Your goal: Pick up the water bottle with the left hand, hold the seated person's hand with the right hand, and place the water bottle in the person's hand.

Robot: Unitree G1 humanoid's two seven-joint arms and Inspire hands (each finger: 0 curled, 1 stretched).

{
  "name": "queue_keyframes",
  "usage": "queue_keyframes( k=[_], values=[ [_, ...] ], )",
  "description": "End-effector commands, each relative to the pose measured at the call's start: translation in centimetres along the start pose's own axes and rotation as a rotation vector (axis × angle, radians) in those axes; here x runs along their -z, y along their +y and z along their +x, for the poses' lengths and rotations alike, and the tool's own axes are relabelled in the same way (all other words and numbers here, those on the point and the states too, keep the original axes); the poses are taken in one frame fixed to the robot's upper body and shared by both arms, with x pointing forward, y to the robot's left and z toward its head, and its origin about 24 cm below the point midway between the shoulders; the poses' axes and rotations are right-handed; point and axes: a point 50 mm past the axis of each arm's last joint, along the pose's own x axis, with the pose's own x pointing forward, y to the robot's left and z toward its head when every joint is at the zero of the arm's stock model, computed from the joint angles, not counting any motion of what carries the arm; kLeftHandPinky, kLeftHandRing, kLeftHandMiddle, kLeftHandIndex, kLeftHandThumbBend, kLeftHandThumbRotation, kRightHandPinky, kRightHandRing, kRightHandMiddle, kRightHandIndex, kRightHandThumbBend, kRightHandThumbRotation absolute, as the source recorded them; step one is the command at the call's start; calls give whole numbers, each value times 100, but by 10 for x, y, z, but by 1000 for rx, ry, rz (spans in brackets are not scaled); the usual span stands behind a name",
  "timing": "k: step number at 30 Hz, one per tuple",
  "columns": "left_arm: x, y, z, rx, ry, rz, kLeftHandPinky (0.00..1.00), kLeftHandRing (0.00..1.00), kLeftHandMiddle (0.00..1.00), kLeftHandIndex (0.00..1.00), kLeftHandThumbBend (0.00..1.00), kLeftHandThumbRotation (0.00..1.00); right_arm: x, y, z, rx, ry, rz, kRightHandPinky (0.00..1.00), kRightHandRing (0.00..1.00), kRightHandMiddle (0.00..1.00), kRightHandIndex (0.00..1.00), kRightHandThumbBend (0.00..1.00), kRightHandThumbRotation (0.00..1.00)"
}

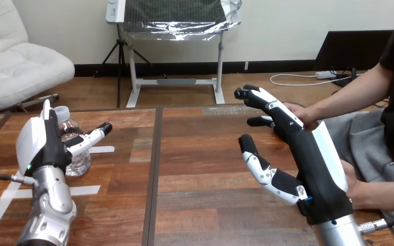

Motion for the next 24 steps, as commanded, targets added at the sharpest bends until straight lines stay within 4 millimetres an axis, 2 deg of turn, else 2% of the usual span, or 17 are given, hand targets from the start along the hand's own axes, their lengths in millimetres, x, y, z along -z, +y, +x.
queue_keyframes(
  k=[1, 24],
  values=[
    [-29, 19, 19, -61, -84, 7, 86, 93, 96, 98, 95, 54, -6, -7, 16, 24, -61, -5, 72, 84, 89, 81, 16, 0],
    [-28, 17, 22, -58, -64, 12, 87, 93, 95, 96, 96, 54, -6, -10, 17, 23, -69, -14, 70, 84, 89, 80, 17, 0]
  ],
)
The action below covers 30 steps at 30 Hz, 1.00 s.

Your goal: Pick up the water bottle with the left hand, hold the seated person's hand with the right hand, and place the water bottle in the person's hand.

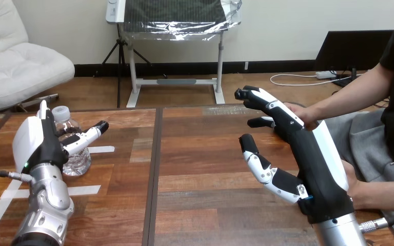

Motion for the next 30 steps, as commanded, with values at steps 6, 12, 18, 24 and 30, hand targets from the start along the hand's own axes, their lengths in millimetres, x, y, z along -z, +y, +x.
queue_keyframes(
  k=[6, 12, 18, 24, 30],
  values=[
    [-31, 16, 16, -64, -90, 19, 86, 92, 94, 95, 95, 55, -6, -9, 16, 19, -67, -8, 70, 84, 89, 80, 18, 0],
    [-32, 15, 16, -68, -87, 26, 84, 90, 92, 93, 95, 56, -6, -10, 16, 17, -66, -10, 70, 84, 89, 80, 18, 0],
    [-31, 14, 16, -60, -77, 47, 84, 89, 91, 92, 94, 57, -5, -10, 16, 19, -70, -20, 70, 84, 88, 80, 19, 0],
    [-29, 14, 17, -61, -70, 57, 84, 89, 91, 92, 94, 57, -5, -11, 16, 20, -70, -29, 70, 84, 88, 80, 19, 0],
    [-30, 13, 17, -70, -64, 73, 84, 89, 91, 92, 94, 57, -4, -13, 15, 26, -69, -36, 70, 83, 87, 79, 20, 0]
  ],
)
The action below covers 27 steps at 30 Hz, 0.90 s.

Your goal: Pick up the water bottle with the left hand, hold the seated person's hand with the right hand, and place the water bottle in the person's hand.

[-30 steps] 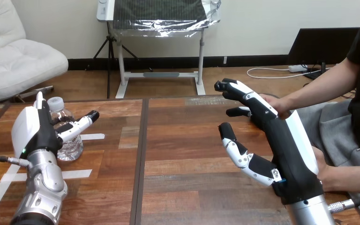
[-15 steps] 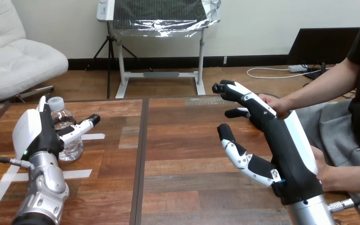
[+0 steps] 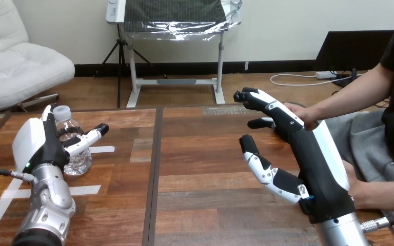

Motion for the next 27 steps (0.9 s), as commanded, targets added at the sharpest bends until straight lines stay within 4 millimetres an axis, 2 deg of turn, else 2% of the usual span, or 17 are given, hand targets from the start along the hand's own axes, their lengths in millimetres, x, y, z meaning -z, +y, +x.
queue_keyframes(
  k=[1, 27],
  values=[
    [-29, 17, 14, -71, -86, 28, 83, 89, 91, 92, 93, 57, -5, -11, 15, 35, -72, -29, 69, 83, 87, 79, 20, 0],
    [-27, 21, 17, -108, -133, 266, 86, 88, 91, 91, 84, 55, -5, -15, 15, 31, -63, -37, 69, 82, 86, 77, 22, 0]
  ],
)
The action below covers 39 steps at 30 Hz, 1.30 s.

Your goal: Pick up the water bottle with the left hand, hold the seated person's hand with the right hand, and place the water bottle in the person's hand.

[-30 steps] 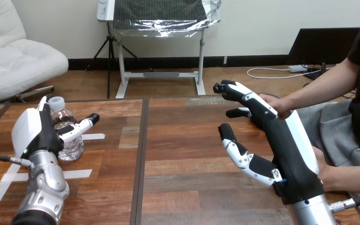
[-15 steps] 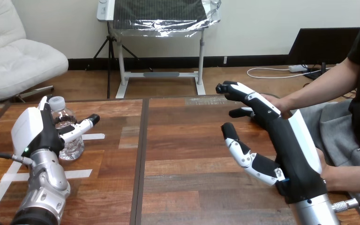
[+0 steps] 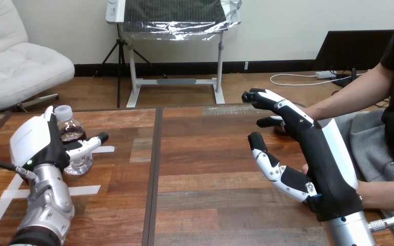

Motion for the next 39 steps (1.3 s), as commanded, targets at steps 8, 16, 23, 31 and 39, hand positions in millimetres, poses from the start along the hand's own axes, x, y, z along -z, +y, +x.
queue_keyframes(
  k=[8, 16, 23, 31, 39],
  values=[
    [-27, 27, 20, -89, -73, 62, 89, 89, 91, 91, 85, 56, -7, -6, 17, 7, -79, -11, 69, 82, 86, 77, 22, 0],
    [-28, 28, 21, -89, -70, 67, 89, 88, 90, 89, 86, 55, -7, -6, 17, 3, -83, -9, 69, 82, 86, 77, 22, 0],
    [-28, 26, 20, -73, -67, 70, 90, 88, 90, 89, 85, 53, -7, -6, 17, 1, -81, -18, 68, 81, 85, 76, 23, 0],
    [-29, 25, 19, -75, -74, 78, 90, 87, 89, 88, 84, 53, -7, -7, 17, 5, -84, -24, 68, 80, 84, 74, 23, 0],
    [-28, 23, 19, -76, -63, 61, 84, 85, 87, 86, 84, 52, -6, -8, 17, 5, -82, -30, 67, 80, 84, 74, 24, 0]
  ],
)
